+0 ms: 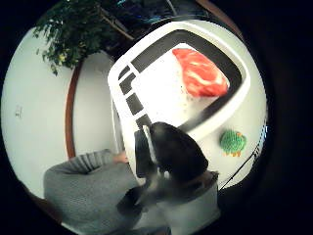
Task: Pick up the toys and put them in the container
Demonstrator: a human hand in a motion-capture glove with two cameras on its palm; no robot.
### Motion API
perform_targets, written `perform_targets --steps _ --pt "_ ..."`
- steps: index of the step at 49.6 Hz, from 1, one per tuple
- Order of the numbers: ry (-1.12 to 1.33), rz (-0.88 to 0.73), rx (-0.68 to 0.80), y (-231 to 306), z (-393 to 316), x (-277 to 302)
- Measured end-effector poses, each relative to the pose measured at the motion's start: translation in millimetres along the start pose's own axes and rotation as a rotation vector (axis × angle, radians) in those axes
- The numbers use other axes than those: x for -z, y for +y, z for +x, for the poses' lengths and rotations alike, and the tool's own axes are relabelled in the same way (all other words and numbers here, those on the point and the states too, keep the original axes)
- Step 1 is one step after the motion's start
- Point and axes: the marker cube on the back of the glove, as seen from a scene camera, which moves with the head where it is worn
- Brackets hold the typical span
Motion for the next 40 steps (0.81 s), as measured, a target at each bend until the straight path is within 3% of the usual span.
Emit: perform_targets --steps 19,30,37,40 --pt "-0.011 -0.034 -0.323 79 121 1" --pt "0.086 -0.213 -0.412 75 125 -63" --pt "0.318 -0.39 -0.45 82 134 -110" --pt "0.316 -0.396 -0.478 81 130 -123"
